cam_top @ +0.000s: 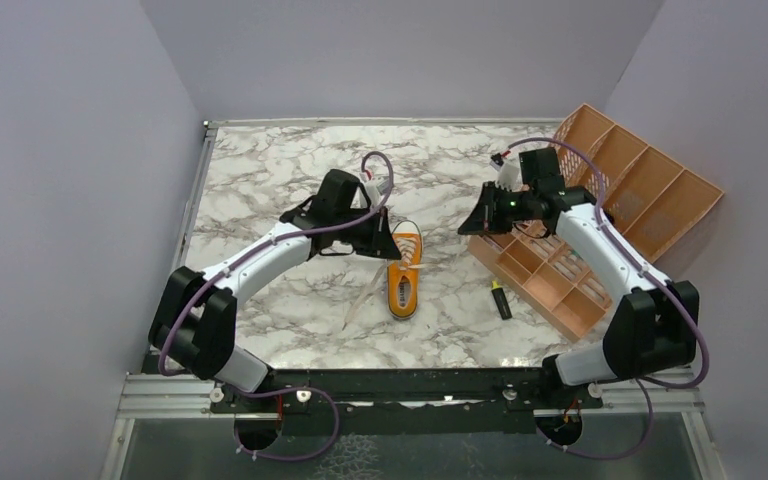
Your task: Tie the shoes
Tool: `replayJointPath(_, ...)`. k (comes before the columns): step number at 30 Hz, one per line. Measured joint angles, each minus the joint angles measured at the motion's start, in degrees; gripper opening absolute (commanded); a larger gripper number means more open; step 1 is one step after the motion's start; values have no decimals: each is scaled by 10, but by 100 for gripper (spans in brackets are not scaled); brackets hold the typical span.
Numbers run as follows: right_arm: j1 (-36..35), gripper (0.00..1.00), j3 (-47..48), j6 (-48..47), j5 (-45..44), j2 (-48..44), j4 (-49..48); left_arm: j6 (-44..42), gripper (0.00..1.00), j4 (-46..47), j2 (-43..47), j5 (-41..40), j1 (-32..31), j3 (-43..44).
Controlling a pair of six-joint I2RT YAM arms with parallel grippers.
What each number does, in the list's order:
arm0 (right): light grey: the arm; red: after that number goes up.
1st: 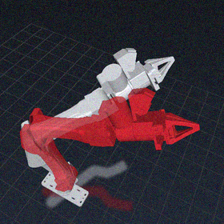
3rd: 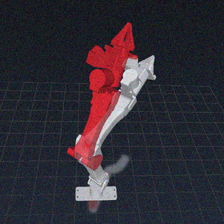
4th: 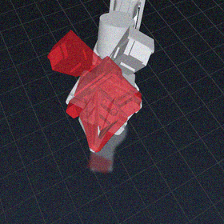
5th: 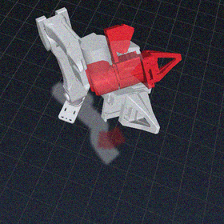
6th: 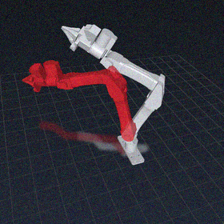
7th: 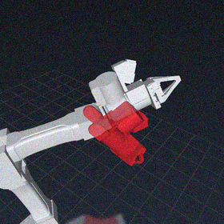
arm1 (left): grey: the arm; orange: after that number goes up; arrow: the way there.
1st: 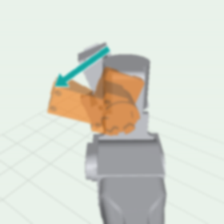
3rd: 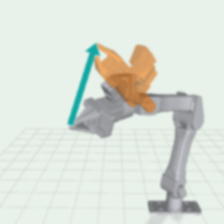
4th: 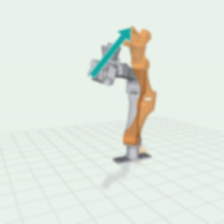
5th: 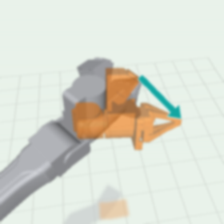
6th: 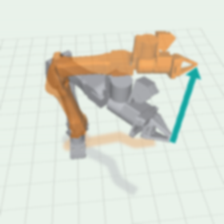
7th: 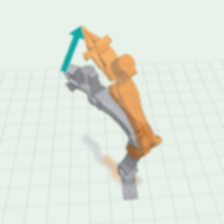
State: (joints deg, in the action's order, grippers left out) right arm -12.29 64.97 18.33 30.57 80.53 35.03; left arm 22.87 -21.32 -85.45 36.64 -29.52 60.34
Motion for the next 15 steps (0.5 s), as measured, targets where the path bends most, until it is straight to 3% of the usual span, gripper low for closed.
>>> replayJointPath(6,-6,1,19,63,185,86,-38,17,0,180,29,-23,-43,-75)
replayJointPath(15,-95,1,153,215,233,279,-149,12,0,325,75,-44,-55,-171)
